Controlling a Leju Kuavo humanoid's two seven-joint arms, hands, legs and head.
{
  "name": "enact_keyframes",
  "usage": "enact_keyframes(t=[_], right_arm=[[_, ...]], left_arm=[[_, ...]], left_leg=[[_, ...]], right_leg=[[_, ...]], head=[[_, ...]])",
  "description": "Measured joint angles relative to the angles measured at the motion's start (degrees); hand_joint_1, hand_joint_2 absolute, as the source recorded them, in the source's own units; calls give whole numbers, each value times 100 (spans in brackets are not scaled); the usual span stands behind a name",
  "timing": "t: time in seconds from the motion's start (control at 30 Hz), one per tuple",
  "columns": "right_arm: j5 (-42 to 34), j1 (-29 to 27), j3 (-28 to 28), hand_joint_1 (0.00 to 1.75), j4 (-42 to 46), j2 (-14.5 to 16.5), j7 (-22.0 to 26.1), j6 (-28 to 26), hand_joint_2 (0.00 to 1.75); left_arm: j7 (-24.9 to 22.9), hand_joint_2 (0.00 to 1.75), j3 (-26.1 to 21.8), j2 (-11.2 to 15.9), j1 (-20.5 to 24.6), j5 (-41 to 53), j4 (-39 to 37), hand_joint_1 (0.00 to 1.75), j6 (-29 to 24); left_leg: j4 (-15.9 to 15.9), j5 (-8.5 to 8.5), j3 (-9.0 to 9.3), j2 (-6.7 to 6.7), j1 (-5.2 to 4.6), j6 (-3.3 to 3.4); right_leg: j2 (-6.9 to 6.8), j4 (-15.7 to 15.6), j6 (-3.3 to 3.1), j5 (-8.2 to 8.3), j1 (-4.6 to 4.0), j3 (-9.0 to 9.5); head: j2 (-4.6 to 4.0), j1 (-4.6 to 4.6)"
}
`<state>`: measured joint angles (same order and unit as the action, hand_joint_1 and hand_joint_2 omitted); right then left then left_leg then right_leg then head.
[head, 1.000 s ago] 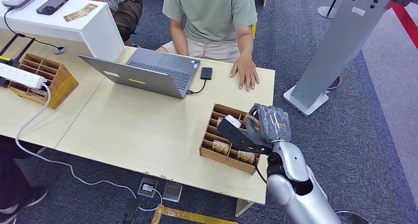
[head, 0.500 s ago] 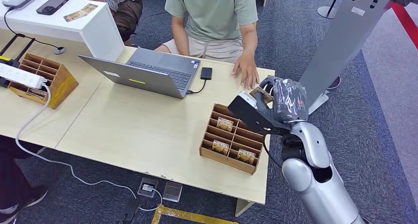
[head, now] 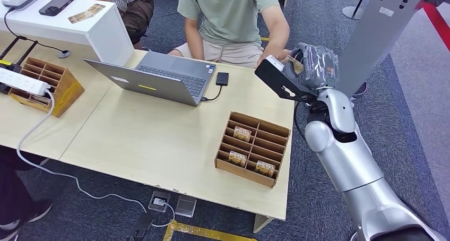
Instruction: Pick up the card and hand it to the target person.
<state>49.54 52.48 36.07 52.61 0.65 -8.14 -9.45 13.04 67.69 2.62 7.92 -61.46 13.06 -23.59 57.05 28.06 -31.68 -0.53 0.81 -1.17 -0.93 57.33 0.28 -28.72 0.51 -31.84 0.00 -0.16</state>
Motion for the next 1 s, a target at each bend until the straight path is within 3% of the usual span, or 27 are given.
enact_keyframes(t=[0.2, 0.3, 0.43, 0.77, 1.0], right_arm=[[379, 320, 10, 138, -1009, 304, 27, -454, 175], [543, 418, 33, 126, -1419, 415, -20, -528, 175], [618, 450, 51, 2, -1711, 497, -14, -535, 175], [625, 446, 58, 0, -1999, 661, 238, -638, 175], [-162, 278, 0, 0, -1951, 776, 902, -880, 175]], left_arm=[[44, 0, 19, -20, 1, 2, 7, 0, -9], [46, 0, 23, -25, 2, 2, 7, 0, -14], [49, 0, 24, -26, -5, 2, 7, 0, -15], [56, 0, 22, -28, -5, -14, 7, 0, -32], [50, 0, 22, -29, -7, -90, 7, 0, -85]], left_leg=[[0, 0, -2, 0, 0, 0], [0, 0, -1, -1, 0, 0], [0, 0, -1, -1, 0, 0], [0, 0, 0, -1, 0, 0], [0, 0, 2, -2, 0, 0]], right_leg=[[0, 0, 0, 0, 0, -1], [1, 0, 0, 0, 0, -1], [0, 0, 0, 0, 0, -1], [1, 0, 0, 0, 0, -1], [1, 0, 0, 0, 0, 0]], head=[[0, 0], [0, 0], [0, 1], [0, 1], [0, 0]])
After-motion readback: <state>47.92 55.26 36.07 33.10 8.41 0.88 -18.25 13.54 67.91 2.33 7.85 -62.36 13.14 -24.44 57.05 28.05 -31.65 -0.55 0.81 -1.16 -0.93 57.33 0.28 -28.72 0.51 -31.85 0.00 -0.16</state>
